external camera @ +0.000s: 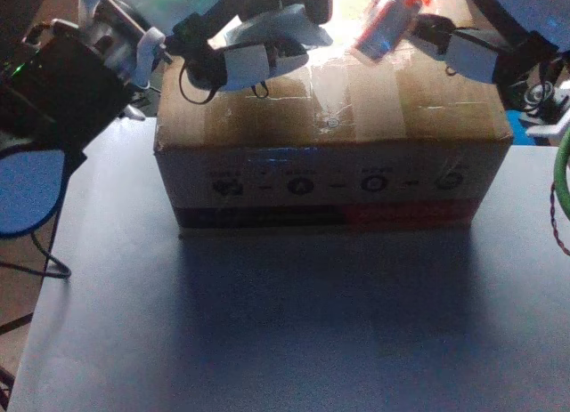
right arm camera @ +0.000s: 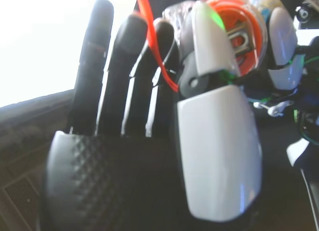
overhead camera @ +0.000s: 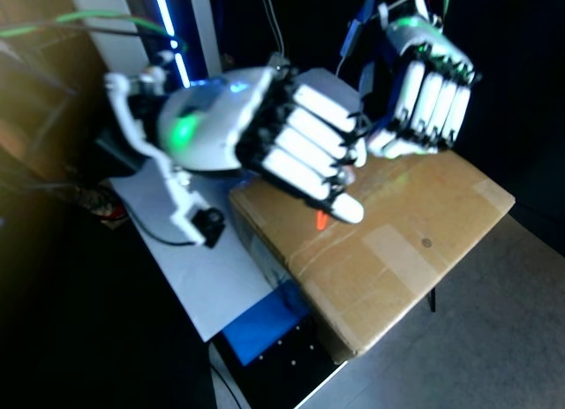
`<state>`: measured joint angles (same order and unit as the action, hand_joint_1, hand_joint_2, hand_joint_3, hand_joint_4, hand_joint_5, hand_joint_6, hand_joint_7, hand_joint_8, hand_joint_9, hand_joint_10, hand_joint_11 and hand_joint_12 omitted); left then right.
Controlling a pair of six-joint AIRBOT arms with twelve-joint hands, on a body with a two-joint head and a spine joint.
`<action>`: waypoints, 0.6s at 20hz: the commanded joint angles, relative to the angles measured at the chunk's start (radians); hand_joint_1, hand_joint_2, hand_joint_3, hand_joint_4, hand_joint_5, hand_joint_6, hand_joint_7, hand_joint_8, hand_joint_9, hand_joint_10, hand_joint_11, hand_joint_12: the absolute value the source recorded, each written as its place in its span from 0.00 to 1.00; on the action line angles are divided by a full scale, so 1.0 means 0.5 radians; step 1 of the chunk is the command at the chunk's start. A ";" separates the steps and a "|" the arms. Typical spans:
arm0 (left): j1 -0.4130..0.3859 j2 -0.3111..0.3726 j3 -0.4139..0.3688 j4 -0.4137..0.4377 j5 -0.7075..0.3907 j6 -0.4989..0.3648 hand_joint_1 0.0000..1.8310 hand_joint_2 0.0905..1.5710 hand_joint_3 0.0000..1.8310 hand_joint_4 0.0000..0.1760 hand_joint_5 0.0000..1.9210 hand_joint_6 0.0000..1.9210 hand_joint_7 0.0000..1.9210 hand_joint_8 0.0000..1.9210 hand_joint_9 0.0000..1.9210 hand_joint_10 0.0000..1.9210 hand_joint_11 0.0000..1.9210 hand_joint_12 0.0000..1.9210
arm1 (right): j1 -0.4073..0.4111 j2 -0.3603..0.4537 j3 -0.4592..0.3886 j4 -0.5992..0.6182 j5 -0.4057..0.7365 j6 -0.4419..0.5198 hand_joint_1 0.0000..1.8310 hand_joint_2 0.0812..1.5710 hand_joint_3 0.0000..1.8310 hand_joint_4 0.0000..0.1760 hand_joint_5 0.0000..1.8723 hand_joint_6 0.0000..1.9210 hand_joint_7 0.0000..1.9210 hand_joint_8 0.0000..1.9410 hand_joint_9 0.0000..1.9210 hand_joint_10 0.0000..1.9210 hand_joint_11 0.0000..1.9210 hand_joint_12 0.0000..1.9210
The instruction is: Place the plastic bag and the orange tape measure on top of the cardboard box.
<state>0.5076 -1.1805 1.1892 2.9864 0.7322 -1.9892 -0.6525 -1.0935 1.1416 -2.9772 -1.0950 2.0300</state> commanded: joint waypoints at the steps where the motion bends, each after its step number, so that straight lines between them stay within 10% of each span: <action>1: -0.037 -0.013 0.013 0.051 0.213 -0.006 0.74 0.75 0.00 0.00 0.38 0.59 0.42 0.67 0.44 0.76 0.39 0.84 | 0.035 -0.001 0.019 -0.034 -0.231 0.001 0.76 0.70 0.00 0.00 0.43 0.56 0.51 0.52 0.53 0.61 0.53 0.74; 5: -0.042 -0.041 0.050 0.051 0.174 -0.007 0.74 0.75 0.00 0.00 0.36 0.62 0.42 0.66 0.44 0.75 0.39 0.82 | 0.034 -0.030 0.064 -0.013 -0.181 0.001 0.76 0.70 0.00 0.00 0.46 0.50 0.49 0.57 0.50 0.68 0.51 0.76; 7: -0.047 -0.041 0.059 0.051 0.156 -0.008 0.74 0.75 0.00 0.00 0.36 0.63 0.43 0.64 0.43 0.75 0.37 0.81 | 0.034 -0.033 0.080 -0.013 -0.168 0.001 0.81 0.74 0.00 0.00 0.36 0.66 0.42 0.60 0.43 0.69 0.35 0.88; 9: -0.049 -0.044 0.066 0.051 0.150 -0.008 0.74 0.74 0.00 0.00 0.37 0.61 0.44 0.63 0.43 0.76 0.41 0.87 | 0.034 -0.033 0.087 -0.010 -0.159 0.001 0.77 0.70 0.00 0.00 0.45 0.57 0.50 0.52 0.49 0.65 0.43 0.81; 11: -0.049 -0.044 0.066 0.051 0.149 -0.008 0.64 0.75 0.00 0.00 0.40 0.63 0.44 0.68 0.38 0.59 0.33 0.90 | 0.034 -0.033 0.089 -0.006 -0.159 0.001 0.70 0.72 0.00 0.00 0.44 0.55 0.50 0.64 0.46 0.77 0.40 0.93; 12: -0.049 -0.043 0.066 0.051 0.150 -0.008 0.61 0.75 0.00 0.00 0.42 0.64 0.36 0.52 0.34 0.59 0.27 0.91 | 0.034 -0.032 0.089 -0.005 -0.159 0.001 0.68 0.73 0.00 0.00 0.42 0.56 0.48 0.68 0.43 0.79 0.37 0.96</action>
<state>0.5026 -1.1995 1.2213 2.9856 0.6868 -1.9896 -0.6514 -1.1110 1.1839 -2.9623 -1.0515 2.0300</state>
